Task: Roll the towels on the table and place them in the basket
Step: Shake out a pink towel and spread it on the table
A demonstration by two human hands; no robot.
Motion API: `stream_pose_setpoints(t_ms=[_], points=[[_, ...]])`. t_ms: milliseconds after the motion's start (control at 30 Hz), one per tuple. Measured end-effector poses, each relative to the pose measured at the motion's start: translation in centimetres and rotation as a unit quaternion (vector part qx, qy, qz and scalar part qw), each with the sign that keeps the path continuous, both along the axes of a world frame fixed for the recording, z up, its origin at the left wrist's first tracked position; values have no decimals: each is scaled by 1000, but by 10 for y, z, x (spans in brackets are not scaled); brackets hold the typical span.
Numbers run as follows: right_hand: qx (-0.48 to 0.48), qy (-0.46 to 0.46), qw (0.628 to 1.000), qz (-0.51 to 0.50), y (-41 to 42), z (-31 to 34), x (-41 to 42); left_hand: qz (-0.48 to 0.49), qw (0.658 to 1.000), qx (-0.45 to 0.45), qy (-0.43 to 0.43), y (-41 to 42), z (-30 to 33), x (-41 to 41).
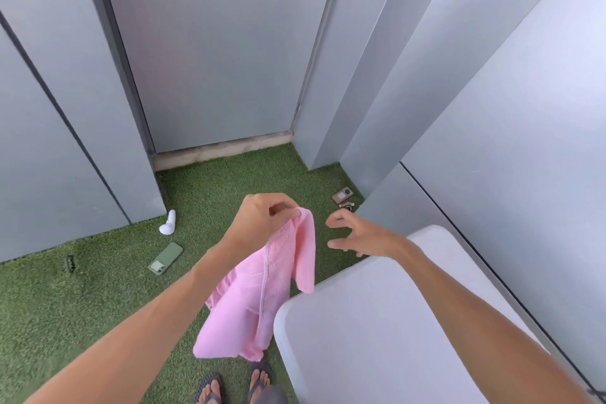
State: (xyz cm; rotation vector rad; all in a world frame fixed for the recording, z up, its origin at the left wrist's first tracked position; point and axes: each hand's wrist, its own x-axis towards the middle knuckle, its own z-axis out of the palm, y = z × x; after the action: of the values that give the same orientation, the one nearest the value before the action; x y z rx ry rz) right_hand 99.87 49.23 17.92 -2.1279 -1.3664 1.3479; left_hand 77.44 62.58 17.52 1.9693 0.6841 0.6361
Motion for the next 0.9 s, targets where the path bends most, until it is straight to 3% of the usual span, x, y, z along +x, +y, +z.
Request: stream_pose_setpoints(t_ms=[67, 200, 267, 633, 800, 900], points=[[3, 54, 998, -12, 3, -6, -25, -19, 1000, 16, 11, -7, 5, 9], [138, 42, 989, -30, 20, -8, -41, -17, 999, 25, 43, -13, 9, 16], [155, 41, 986, -40, 22, -9, -29, 0, 998, 25, 54, -11, 8, 16], [104, -19, 994, 4, -2, -75, 50, 99, 992, 65, 49, 0, 10, 30], [93, -72, 993, -8, -14, -83, 133, 91, 986, 57, 130, -19, -28, 43], [95, -127, 985, -64, -14, -85, 178, 50, 976, 71, 200, -46, -65, 56]])
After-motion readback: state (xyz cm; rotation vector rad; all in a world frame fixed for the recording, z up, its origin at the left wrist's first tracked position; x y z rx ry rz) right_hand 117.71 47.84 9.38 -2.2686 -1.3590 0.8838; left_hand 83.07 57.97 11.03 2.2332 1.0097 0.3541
